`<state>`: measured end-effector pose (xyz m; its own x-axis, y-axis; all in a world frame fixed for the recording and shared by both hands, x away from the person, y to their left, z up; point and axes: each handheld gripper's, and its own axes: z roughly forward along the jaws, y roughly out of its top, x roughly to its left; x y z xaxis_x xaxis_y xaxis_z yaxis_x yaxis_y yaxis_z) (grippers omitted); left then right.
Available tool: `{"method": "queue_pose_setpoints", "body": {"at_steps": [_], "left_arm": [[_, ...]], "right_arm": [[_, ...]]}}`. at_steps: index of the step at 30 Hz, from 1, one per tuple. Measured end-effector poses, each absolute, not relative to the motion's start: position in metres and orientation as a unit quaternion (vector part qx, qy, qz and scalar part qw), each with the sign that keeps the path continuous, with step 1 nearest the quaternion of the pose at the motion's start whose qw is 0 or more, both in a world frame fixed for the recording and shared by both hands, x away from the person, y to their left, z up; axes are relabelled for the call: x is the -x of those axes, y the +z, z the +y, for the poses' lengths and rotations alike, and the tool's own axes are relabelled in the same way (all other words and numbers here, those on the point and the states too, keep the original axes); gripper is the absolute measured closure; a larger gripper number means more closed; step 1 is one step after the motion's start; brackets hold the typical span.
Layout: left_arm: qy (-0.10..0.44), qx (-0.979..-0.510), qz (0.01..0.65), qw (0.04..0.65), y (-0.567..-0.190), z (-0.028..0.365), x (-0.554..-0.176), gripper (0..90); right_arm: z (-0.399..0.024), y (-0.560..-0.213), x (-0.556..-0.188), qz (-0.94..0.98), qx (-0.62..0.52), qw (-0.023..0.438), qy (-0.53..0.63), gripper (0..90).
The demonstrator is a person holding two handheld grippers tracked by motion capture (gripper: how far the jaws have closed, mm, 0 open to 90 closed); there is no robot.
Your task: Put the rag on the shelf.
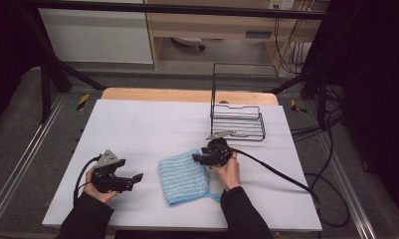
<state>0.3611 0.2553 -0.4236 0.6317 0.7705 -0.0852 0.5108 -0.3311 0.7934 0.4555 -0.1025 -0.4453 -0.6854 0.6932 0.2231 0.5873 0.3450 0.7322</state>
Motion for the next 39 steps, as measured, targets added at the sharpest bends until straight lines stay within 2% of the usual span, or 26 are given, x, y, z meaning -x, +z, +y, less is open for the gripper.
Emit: {"method": "queue_pose_setpoints", "body": {"at_steps": [4, 11, 19, 23, 39], "left_arm": [[0.156, -0.800, 0.401, 0.418, -0.424, 0.255, -0.361, 10.7], [0.155, -0.801, 0.400, 0.418, -0.424, 0.254, -0.362, 10.7], [0.156, -0.801, 0.400, 0.417, -0.424, 0.254, -0.362, 10.7], [0.155, -0.801, 0.401, 0.418, -0.424, 0.255, -0.362, 10.7], [0.155, -0.801, 0.399, 0.419, -0.424, 0.254, -0.361, 10.7]], "right_arm": [[-0.101, -0.448, -0.456, 0.822, -0.390, 0.043, 0.413, 55.2], [-0.095, -0.454, -0.453, 0.822, -0.389, 0.004, 0.415, 59.9], [-0.093, -0.455, -0.450, 0.816, -0.402, -0.018, 0.416, 78.5], [-0.093, -0.454, -0.449, 0.809, -0.413, -0.023, 0.418, 81.8], [-0.108, -0.441, -0.420, 0.776, -0.475, 0.040, 0.413, 82.5]]}}
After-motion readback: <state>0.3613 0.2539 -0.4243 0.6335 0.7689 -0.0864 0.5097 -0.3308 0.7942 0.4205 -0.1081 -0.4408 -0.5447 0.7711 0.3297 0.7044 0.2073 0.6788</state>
